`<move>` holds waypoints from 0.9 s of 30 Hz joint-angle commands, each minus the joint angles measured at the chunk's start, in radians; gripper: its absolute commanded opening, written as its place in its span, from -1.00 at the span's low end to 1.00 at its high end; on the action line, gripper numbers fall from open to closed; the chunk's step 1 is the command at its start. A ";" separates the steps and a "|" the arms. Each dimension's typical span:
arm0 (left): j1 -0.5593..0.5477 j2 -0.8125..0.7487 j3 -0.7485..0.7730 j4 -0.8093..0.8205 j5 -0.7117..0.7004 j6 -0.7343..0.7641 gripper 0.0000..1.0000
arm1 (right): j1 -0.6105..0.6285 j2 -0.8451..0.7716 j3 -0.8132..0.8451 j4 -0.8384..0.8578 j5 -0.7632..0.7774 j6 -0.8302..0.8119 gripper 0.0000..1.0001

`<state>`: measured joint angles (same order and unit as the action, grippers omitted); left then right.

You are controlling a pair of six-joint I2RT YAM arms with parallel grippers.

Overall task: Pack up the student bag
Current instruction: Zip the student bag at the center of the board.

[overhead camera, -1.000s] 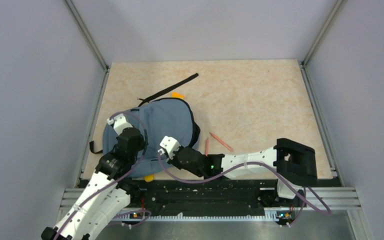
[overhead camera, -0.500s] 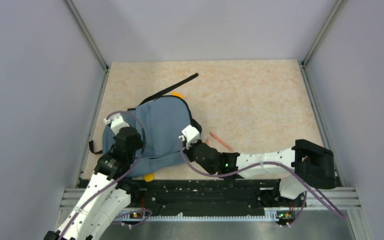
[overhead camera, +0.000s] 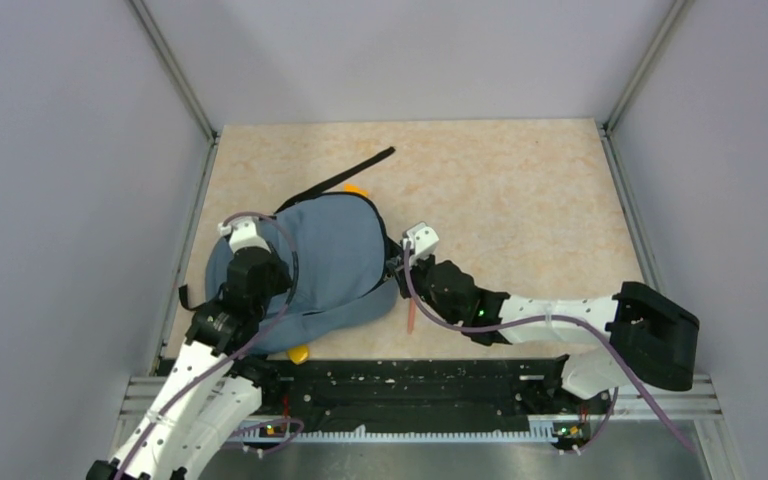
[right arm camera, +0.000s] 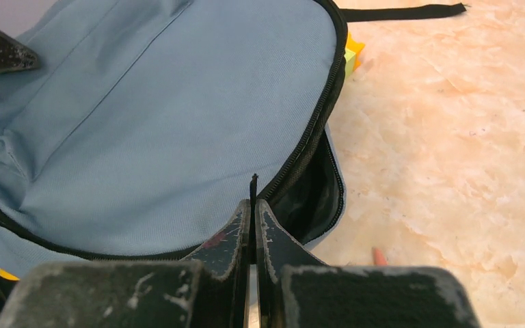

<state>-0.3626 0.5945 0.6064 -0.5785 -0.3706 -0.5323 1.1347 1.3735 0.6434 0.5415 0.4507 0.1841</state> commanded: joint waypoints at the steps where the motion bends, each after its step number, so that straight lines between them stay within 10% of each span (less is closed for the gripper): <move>1: -0.007 0.017 0.103 0.048 0.049 0.098 -0.24 | -0.032 -0.052 0.036 0.085 -0.040 -0.021 -1.00; 3: -0.023 0.050 0.154 0.039 0.037 0.142 0.21 | -0.041 -0.069 0.014 0.109 -0.059 0.008 -1.00; 6: -0.086 0.123 0.228 0.045 0.036 0.196 0.35 | -0.049 -0.085 0.002 0.123 -0.086 0.044 -1.00; 20: -0.434 0.160 0.014 0.455 0.478 0.304 0.36 | -0.116 -0.116 -0.001 0.060 -0.101 0.114 -1.00; 27: -0.515 0.282 0.001 0.524 0.389 0.290 0.37 | -0.150 -0.144 -0.026 0.044 -0.133 0.163 -1.00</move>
<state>-0.8379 0.8101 0.6167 -0.1925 0.0368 -0.2348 1.0164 1.2823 0.6197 0.5171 0.3176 0.3099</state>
